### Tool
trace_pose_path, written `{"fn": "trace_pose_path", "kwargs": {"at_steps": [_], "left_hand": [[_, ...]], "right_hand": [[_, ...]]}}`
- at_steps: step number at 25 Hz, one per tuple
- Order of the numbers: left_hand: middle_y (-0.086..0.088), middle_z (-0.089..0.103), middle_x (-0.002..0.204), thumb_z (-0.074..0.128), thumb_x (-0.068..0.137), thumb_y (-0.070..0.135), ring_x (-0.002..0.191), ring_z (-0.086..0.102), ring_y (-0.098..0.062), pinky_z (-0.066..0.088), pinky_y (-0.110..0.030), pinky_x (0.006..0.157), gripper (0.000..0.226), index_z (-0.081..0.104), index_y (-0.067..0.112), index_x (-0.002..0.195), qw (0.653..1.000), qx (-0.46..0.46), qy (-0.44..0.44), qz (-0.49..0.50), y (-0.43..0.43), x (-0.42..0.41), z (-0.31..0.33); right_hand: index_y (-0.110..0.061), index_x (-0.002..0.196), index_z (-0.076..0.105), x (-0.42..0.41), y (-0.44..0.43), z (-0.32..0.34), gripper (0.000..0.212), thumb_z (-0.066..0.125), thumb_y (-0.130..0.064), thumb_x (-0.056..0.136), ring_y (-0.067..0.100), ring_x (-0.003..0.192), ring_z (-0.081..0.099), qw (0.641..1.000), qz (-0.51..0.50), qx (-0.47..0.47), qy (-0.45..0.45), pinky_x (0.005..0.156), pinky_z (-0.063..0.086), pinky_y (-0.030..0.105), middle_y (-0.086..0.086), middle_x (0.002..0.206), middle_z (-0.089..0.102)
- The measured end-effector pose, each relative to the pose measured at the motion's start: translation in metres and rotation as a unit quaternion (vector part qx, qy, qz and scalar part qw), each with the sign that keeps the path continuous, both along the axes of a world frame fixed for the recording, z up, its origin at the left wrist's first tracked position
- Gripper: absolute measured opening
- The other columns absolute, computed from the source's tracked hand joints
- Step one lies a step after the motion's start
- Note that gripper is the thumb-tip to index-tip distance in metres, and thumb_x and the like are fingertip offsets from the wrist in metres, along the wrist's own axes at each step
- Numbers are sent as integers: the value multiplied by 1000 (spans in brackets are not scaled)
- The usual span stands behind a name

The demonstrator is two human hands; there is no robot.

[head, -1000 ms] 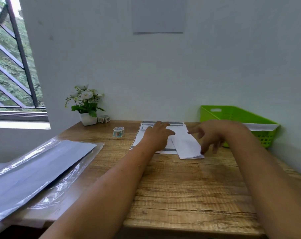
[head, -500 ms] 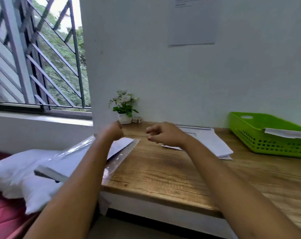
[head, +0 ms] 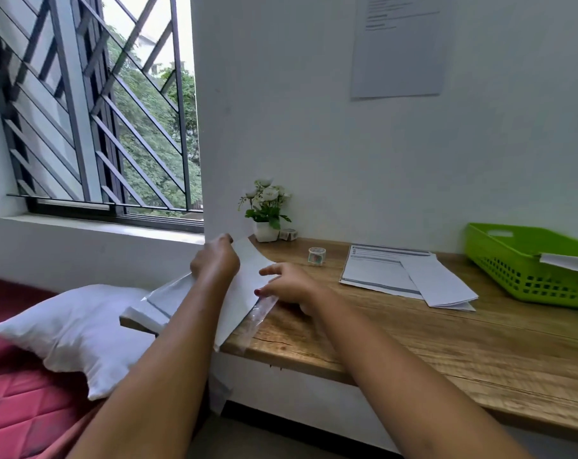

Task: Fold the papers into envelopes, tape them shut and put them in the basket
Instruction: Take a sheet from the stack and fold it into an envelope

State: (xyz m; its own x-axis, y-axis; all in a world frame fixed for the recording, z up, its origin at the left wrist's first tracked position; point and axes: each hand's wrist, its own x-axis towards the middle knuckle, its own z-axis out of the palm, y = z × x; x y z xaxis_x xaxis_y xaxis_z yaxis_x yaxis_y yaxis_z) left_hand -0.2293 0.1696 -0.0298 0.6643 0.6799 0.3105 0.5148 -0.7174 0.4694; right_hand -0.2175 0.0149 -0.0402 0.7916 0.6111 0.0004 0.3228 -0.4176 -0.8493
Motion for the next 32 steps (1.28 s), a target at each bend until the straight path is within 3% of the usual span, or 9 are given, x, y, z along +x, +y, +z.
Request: {"fn": "trace_pose_path", "kwargs": {"at_steps": [4,7,11,14,18,20,25,29,32], "left_hand": [[-13,59,122,45,88,4,104,59,-32,50,-36,80,49,50,33,126,987,-83,-129,-38,-4,18,28],[-13,58,125,46,88,4,109,57,-33,46,-34,90,49,50,28,130,962,-162,-207,-75,-31,38,46],[-12,55,130,55,88,2,100,55,-24,47,-33,88,48,48,21,132,871,-349,-272,-211,-93,73,49],[-17,52,131,64,85,2,107,57,-32,52,-44,90,49,50,17,130,822,-431,-170,-332,-140,93,39],[-5,48,124,70,82,6,93,53,-15,51,-25,74,48,58,23,125,808,-342,46,-478,-188,99,15],[0,44,122,73,79,6,95,50,-13,51,-23,77,55,56,27,127,804,-331,74,-489,-191,104,3],[-1,43,129,69,76,-9,105,55,-18,57,-22,73,76,40,16,142,743,-444,83,-494,-183,115,-7],[-5,43,131,72,74,-8,109,55,-25,56,-30,80,85,36,25,144,771,-426,15,-473,-183,114,-11],[-6,41,135,70,75,-6,113,51,-25,52,-29,85,89,30,31,146,845,-275,-78,-451,-185,108,-11]], "right_hand": [[-18,145,30,11,-19,10,69,66,-10,86,25,113,54,988,-48,128,70,83,51,35,9,132,49],[-13,136,39,23,-50,25,54,60,-1,88,25,103,58,973,-58,194,111,70,52,36,5,121,57],[-12,124,49,53,-104,34,42,56,7,87,30,104,61,967,-126,218,47,89,52,45,12,119,61],[-9,131,49,85,-153,31,47,59,4,86,31,110,60,956,-224,190,0,97,49,45,12,125,60],[-2,123,56,129,-198,15,38,61,4,85,33,108,60,937,-304,169,9,97,49,46,18,123,62],[-1,121,57,143,-207,7,38,64,2,84,34,106,62,939,-312,143,20,95,50,47,19,119,63],[-1,116,63,166,-216,-12,31,64,-6,85,32,107,63,941,-328,80,0,95,51,44,19,117,65],[-9,114,63,164,-234,-13,27,58,-11,87,29,116,56,917,-367,-71,-142,96,46,34,12,126,59],[-18,96,57,154,-239,-13,13,59,-25,84,27,106,56,893,-369,-174,-192,87,47,32,6,118,60]]}}
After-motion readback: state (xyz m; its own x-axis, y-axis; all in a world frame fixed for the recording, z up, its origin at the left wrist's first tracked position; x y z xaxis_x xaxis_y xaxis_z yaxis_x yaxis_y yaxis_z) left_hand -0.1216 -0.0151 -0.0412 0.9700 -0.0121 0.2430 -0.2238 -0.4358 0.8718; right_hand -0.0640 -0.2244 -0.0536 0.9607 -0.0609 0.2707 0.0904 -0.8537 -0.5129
